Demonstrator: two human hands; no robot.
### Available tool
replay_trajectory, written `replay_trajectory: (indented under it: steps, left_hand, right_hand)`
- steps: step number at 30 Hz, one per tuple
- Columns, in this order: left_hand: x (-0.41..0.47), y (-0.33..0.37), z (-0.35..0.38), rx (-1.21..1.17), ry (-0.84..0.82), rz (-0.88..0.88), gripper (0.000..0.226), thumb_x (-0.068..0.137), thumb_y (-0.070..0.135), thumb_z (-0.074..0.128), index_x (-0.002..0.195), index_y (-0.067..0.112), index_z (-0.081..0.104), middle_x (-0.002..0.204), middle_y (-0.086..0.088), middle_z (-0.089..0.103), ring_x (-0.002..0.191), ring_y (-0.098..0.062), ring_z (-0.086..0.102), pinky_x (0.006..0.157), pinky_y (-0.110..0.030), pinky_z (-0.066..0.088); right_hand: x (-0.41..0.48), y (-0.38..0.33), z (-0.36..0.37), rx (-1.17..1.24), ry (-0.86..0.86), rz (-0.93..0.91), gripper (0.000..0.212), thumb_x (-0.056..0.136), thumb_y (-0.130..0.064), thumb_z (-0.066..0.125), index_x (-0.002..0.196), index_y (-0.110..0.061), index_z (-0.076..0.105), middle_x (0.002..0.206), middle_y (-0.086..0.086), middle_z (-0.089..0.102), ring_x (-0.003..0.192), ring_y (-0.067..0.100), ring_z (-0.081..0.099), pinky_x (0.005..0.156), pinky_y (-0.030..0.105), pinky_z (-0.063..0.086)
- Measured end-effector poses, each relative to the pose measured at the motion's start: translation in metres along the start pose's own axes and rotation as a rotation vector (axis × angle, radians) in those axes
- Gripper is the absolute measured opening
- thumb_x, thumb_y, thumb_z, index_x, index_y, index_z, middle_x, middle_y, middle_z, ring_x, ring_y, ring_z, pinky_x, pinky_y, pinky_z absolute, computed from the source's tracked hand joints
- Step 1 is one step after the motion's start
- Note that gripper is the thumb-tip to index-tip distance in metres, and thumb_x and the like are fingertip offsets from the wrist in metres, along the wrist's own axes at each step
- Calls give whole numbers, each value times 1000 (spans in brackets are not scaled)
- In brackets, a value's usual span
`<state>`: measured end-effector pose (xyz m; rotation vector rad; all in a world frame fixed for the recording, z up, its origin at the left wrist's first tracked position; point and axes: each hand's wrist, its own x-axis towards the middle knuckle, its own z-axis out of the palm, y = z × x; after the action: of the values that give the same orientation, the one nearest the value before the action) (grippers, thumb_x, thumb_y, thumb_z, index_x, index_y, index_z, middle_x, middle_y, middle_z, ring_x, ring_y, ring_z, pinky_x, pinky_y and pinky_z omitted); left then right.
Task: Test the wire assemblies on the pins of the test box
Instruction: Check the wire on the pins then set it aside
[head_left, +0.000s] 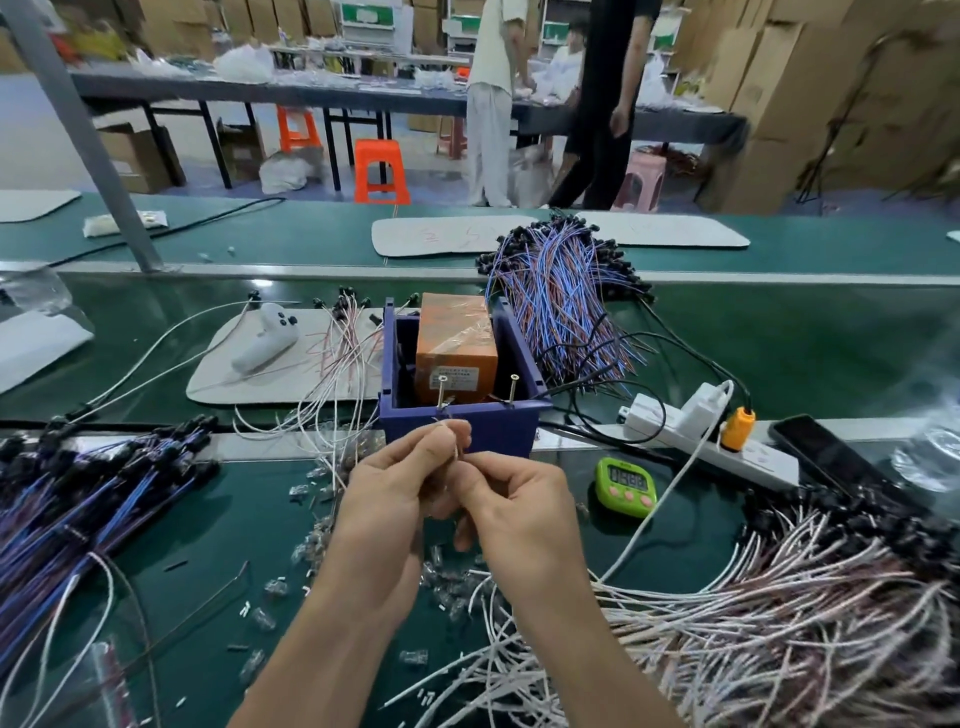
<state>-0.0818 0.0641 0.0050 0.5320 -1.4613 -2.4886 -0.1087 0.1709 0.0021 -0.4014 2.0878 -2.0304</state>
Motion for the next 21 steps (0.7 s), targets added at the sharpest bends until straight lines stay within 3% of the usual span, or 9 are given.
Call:
replay_trajectory:
  steps: [2, 6, 8, 10, 13, 15, 18, 21]
  left_hand:
    - [-2, -3, -2, 91, 1, -10, 27, 81, 38, 68, 88, 16, 83, 83, -16, 69, 66, -25, 58, 45, -30, 47]
    - [-7, -4, -11, 198, -13, 132, 23, 83, 36, 70, 87, 19, 84, 80, -19, 73, 65, -22, 65, 60, -24, 56]
    - [-8, -1, -20, 251, -47, 185, 15, 79, 21, 78, 92, 24, 84, 87, -13, 79, 77, -19, 75, 69, -23, 60]
    - [-7, 0, -29, 335, -18, 243, 24, 81, 5, 79, 93, 26, 84, 88, -6, 81, 83, -17, 78, 72, -19, 59]
    - [-1, 6, -38, 459, 167, 328, 26, 80, 11, 83, 83, 36, 84, 76, 2, 79, 68, -8, 73, 62, -16, 55]
    - [5, 12, -46, 557, 241, 384, 27, 82, 16, 83, 82, 43, 82, 73, 8, 77, 65, -7, 71, 59, -20, 55]
    - [12, 24, -54, 815, 260, 469, 25, 85, 23, 83, 77, 47, 79, 71, 18, 75, 67, -9, 70, 54, -23, 56]
    - [17, 30, -49, 1073, 272, 510, 26, 87, 26, 79, 72, 46, 73, 65, 28, 68, 62, 1, 64, 46, -13, 45]
  right_hand:
    - [1, 2, 6, 75, 17, 3, 21, 99, -20, 68, 83, -22, 81, 68, 15, 71, 51, 18, 52, 50, 35, 43]
    - [6, 2, 9, 180, 81, -26, 24, 98, -12, 67, 81, -19, 81, 61, 4, 69, 51, 11, 56, 50, 21, 46]
    - [7, 2, 7, 167, 83, -32, 25, 97, -12, 68, 78, -21, 82, 57, -1, 65, 51, 9, 54, 50, 20, 44]
    - [8, 2, 1, 49, 74, -39, 21, 96, -19, 70, 81, -25, 82, 52, -6, 59, 50, 8, 49, 51, 22, 41]
    - [12, -6, -20, -130, 94, -67, 13, 96, -30, 69, 92, -33, 82, 52, -19, 59, 46, -2, 49, 50, 11, 37]
    - [18, -18, -39, -218, 82, -104, 19, 100, -33, 63, 96, -39, 80, 53, -18, 58, 43, -3, 46, 46, 8, 31]
    - [29, -36, -65, -274, 67, -160, 29, 105, -24, 54, 98, -43, 74, 54, -4, 60, 43, 3, 42, 46, 18, 35]
    - [37, -46, -80, -306, 58, -171, 23, 102, -20, 53, 95, -39, 64, 58, 2, 66, 48, 17, 45, 46, 28, 38]
